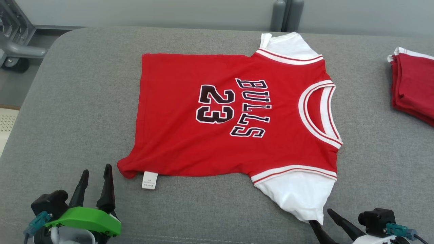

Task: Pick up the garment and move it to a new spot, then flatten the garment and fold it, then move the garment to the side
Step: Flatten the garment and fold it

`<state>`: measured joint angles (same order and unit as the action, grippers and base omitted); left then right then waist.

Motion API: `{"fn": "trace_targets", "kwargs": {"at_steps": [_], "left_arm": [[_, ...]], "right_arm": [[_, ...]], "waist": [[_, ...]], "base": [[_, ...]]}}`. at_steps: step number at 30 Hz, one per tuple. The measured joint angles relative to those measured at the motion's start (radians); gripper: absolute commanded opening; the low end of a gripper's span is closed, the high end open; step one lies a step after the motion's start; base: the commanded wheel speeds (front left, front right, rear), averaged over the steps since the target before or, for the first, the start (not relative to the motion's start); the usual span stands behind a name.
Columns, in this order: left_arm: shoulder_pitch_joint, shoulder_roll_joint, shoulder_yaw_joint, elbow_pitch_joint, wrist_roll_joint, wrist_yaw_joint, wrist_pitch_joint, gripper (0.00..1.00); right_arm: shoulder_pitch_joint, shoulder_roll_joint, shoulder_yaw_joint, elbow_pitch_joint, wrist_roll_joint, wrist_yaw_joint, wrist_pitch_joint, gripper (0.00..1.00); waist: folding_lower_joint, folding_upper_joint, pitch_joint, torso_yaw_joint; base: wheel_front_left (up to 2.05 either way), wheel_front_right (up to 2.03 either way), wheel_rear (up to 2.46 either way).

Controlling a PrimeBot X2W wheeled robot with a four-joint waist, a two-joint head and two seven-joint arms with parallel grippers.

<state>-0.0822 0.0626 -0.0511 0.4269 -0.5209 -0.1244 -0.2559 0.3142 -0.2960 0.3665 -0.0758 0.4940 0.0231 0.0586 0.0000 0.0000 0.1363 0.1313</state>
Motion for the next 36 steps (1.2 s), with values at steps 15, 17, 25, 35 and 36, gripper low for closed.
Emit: {"fn": "trace_targets", "kwargs": {"at_steps": [15, 17, 25, 35, 36], "left_arm": [[0.021, -0.012, 0.053, -0.139, 0.05, 0.0, 0.0, 1.0], [0.021, -0.012, 0.055, -0.161, 0.056, 0.0, 0.0, 1.0], [0.021, -0.016, 0.045, -0.216, 0.081, 0.0, 0.0, 1.0], [0.036, -0.016, 0.048, -0.288, 0.131, 0.0, 0.0, 1.0], [0.042, -0.016, 0.049, -0.294, 0.131, 0.0, 0.0, 1.0]], "right_arm": [[-0.002, -0.037, -0.032, -0.087, -0.022, -0.016, -0.024, 1.0], [-0.018, -0.038, -0.054, -0.106, -0.03, -0.025, -0.044, 1.0], [-0.061, -0.047, -0.144, -0.143, -0.055, -0.069, -0.108, 1.0], [-0.067, -0.073, -0.225, -0.141, -0.082, -0.096, -0.176, 1.0], [-0.067, -0.074, -0.233, -0.137, -0.084, -0.097, -0.188, 1.0]], "waist": [[0.0, 0.0, -0.009, 0.002], [0.0, 0.0, -0.01, 0.0], [0.0, 0.0, -0.027, 0.009], [0.0, 0.0, -0.07, 0.025], [0.0, 0.0, -0.075, 0.026]], "base": [[0.0, 0.0, 0.0], [0.0, 0.0, 0.0], [0.0, 0.0, 0.0], [0.0, 0.0, 0.0], [0.0, 0.0, 0.0]]}}
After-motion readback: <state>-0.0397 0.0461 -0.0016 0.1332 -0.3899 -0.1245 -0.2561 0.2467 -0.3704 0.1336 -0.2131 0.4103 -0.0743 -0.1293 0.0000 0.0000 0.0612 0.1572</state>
